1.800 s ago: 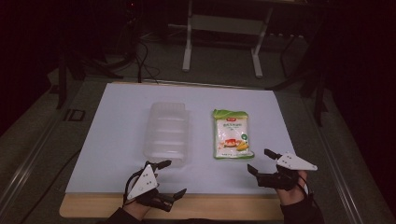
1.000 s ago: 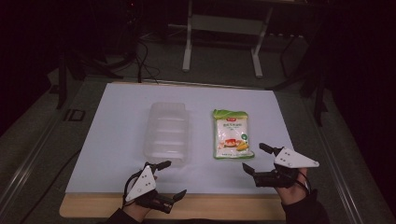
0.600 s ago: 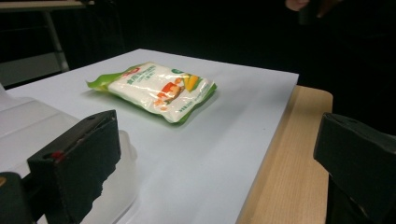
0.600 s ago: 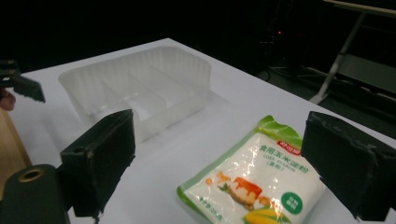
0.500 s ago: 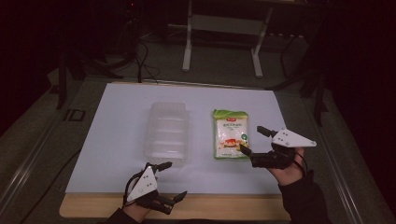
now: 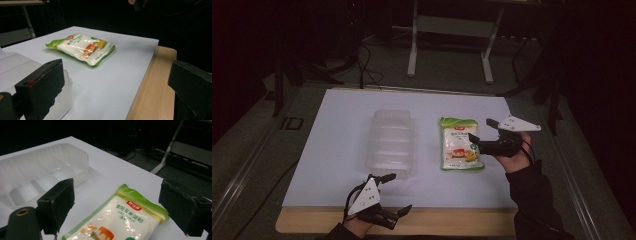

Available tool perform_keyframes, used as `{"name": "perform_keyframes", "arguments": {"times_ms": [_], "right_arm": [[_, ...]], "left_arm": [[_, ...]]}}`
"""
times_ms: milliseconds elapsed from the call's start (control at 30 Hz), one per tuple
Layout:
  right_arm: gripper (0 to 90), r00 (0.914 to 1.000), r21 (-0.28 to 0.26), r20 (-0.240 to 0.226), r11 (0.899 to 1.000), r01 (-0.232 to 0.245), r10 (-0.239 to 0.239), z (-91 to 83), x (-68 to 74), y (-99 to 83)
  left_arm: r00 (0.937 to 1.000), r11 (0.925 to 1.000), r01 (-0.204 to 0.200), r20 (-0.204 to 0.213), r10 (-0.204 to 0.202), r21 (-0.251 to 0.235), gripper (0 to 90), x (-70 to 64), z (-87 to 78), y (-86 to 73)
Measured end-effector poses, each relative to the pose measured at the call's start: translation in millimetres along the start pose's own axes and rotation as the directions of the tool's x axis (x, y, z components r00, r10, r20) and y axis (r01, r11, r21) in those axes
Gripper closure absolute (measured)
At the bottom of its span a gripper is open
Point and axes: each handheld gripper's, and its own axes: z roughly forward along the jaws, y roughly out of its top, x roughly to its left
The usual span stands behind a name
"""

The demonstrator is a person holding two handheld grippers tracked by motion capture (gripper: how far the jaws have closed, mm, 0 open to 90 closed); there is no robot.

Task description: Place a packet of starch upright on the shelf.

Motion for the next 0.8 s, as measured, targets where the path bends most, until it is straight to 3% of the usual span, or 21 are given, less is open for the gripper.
{"name": "perform_keyframes", "arguments": {"times_ms": [233,400,767,800], "right_arm": [[13.2,0.9997,0.027,0.012,0.999,-0.023,0.022,19.7,-19.4,-2.7],[13.3,0.9977,0.061,0.046,0.997,-0.053,0.05,36.2,-33.7,-6.4],[13.6,0.9892,0.13,0.078,0.983,-0.133,0.124,67.4,-58.4,-21.2],[13.7,0.986,0.14,0.082,0.978,-0.156,0.145,73.2,-64.0,-25.7]], "left_arm": [[1.0,1.0,0.003,0.006,-0.003,0.004,1.1,0.7,0.4,-0.5],[1.0,1.0,0.002,0.007,-0.002,0.008,1.1,0.7,0.6,-0.4],[1.0,0.9998,-0.004,0.008,0.004,0.02,1.1,-0.1,1.4,-0.8],[0.9999,0.9998,-0.004,0.009,0.004,0.02,1.2,-0.1,1.6,-0.9]]}}
